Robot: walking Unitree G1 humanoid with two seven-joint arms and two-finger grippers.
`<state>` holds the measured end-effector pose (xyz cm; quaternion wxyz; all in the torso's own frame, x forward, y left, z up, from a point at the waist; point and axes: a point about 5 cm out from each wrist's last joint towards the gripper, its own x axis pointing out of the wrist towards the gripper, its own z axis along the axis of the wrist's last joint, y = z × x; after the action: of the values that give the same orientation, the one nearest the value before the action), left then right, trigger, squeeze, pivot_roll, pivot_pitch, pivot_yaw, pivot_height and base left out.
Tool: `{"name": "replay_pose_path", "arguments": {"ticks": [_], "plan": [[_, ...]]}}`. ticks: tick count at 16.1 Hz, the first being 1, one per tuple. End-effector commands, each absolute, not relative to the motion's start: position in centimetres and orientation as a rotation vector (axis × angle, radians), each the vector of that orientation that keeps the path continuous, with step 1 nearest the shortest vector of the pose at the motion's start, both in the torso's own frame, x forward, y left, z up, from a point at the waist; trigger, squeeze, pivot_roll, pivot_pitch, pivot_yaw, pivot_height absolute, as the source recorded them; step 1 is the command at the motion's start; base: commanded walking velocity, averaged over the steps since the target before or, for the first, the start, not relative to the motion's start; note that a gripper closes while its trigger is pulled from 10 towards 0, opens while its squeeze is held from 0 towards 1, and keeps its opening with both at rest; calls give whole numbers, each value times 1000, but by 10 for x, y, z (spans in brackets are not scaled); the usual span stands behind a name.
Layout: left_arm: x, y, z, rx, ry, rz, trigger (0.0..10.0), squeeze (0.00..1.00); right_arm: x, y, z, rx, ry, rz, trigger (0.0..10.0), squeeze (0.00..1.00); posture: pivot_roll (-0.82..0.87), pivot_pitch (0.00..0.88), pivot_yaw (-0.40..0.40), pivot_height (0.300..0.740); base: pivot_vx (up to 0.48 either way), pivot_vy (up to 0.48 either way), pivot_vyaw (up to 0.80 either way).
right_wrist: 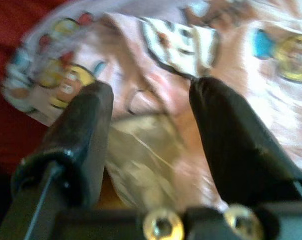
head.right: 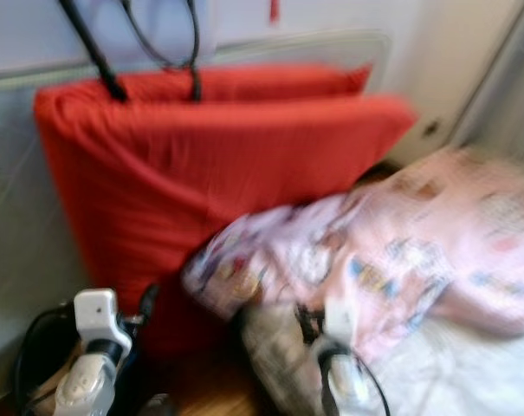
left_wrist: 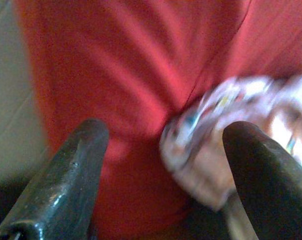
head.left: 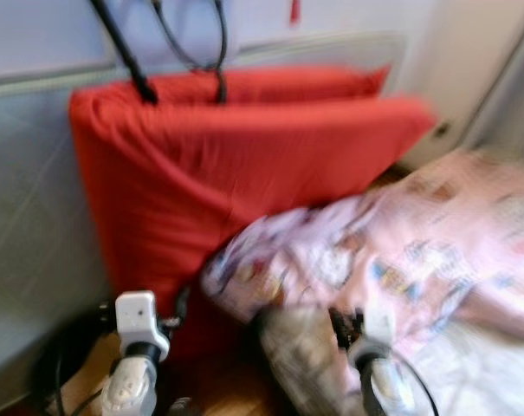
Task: Clean up the room
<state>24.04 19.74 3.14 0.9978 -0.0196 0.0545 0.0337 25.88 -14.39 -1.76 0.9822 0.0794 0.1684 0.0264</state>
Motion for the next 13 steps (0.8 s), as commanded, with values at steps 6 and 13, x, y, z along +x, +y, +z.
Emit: {"name": "replay_pose_path", "arguments": {"ticks": [6, 13], "plan": [[245, 196, 34, -34, 105, 52, 10000, 0, 259, -141, -18, 156, 350, 76, 10000, 0, 66, 0, -78, 629, 0, 0, 0], [246, 196, 35, -30, 107, 51, 10000, 0, 260, -137, -20, 142, 387, 96, 10000, 0, 75, 0, -80, 604, 0, 0, 0]]}}
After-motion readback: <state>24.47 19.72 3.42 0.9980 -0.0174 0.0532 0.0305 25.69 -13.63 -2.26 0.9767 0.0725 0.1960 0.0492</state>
